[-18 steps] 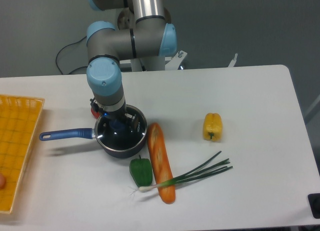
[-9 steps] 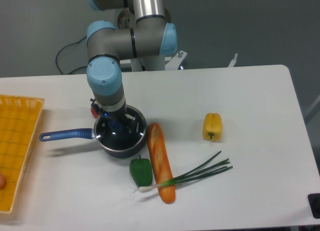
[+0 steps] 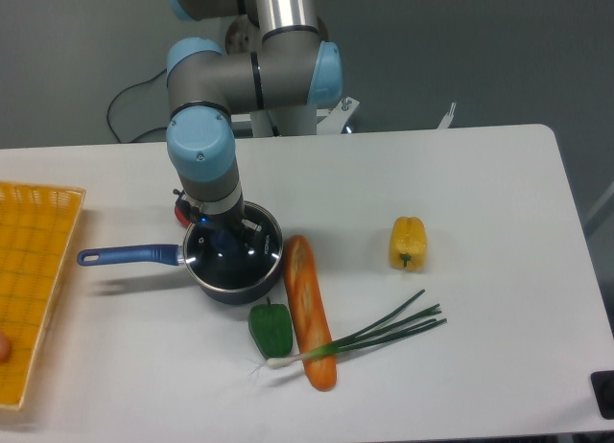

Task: Open the lid
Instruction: 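Close the gripper on the blue knob, then lift the glass lid off the saucepan by its knob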

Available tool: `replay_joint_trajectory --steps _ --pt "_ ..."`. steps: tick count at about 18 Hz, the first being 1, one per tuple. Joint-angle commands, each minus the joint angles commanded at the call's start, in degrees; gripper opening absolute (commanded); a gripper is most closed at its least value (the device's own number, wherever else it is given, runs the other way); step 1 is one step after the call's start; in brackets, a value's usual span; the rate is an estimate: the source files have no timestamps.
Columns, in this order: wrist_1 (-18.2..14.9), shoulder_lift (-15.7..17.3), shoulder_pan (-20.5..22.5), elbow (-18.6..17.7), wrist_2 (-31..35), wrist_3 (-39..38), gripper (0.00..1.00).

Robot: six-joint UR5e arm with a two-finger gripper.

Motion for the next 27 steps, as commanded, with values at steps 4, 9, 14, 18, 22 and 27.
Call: replay_joint_trajectory --steps 4,9,14,18,22,27 --pt "0.00 -0.09 0.00 -0.09 0.00 -0.18 0.53" --pt "-0.09 -0.09 0.00 0.17 0.09 -0.44 0.42" --pt "-0.18 -0.09 0.09 1.05 0.18 0.09 0.42" --pt "-0.18 -0.09 0.26 2.19 0.09 0.18 0.42" --pt "-0.44 -0.09 0.53 3.34 0.09 0.26 0.42" --pt "-0.61 -0.09 1.49 4.30 0.18 4.20 0.42"
